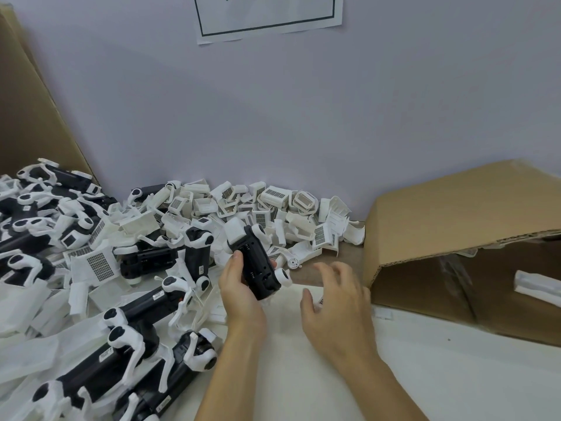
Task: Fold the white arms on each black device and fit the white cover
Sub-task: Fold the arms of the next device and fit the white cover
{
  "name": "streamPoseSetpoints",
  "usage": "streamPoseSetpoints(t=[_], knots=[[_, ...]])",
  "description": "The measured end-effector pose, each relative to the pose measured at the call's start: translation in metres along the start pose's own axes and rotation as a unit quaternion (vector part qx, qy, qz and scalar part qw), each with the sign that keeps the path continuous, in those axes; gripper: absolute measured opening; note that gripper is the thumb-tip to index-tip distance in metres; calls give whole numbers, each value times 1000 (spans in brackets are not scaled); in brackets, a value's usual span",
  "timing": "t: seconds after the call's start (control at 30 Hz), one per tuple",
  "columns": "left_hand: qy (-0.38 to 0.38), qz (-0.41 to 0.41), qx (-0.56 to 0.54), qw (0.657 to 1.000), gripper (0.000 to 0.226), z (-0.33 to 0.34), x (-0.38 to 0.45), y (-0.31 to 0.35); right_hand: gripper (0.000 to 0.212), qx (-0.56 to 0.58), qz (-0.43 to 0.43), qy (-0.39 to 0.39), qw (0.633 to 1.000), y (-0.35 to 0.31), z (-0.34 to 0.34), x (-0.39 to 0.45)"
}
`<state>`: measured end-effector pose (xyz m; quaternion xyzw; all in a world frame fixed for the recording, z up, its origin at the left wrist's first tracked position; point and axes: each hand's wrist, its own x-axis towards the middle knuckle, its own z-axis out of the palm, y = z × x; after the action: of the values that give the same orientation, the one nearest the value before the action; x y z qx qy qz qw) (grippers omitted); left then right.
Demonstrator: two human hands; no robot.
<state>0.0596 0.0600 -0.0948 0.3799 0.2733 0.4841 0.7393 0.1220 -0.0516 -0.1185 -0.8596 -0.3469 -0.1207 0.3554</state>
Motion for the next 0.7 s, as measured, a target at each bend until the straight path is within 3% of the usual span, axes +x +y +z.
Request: streamPoseSetpoints(t=[0.1, 0.2, 0.33, 0.4, 0.47, 0.57, 0.6, 0.63, 0.7], knots=[[-6, 0, 0, 1000, 35, 1, 0, 0, 48, -110, 60, 3, 992, -7, -1, -3], [-9, -5, -3, 1000, 33, 1, -1, 0, 38, -122, 62, -6, 991, -8, -1, -4], [-12, 0, -4, 1000, 30, 2, -1, 0, 41, 89, 81, 31, 992, 0, 3, 2], [-16, 4, 3, 1000, 30, 1, -2, -1, 36, 257, 125, 66, 956, 5, 1, 8], [-18, 9, 14, 1000, 30, 1, -2, -2, 28, 455, 197, 58, 867, 6, -5, 14], [-34, 16, 28, 999, 30, 1, -2, -2, 31, 732, 287, -5, 618, 4, -15, 19], [-42, 20, 34, 998, 30, 2, -3, -3, 32, 778, 295, -21, 555, 5, -18, 19], [-49, 24, 38, 998, 31, 2, -3, -3, 34, 805, 294, -37, 515, 5, -20, 18], [-60, 25, 45, 997, 31, 3, -3, -3, 39, 828, 280, -58, 483, 6, -22, 17]])
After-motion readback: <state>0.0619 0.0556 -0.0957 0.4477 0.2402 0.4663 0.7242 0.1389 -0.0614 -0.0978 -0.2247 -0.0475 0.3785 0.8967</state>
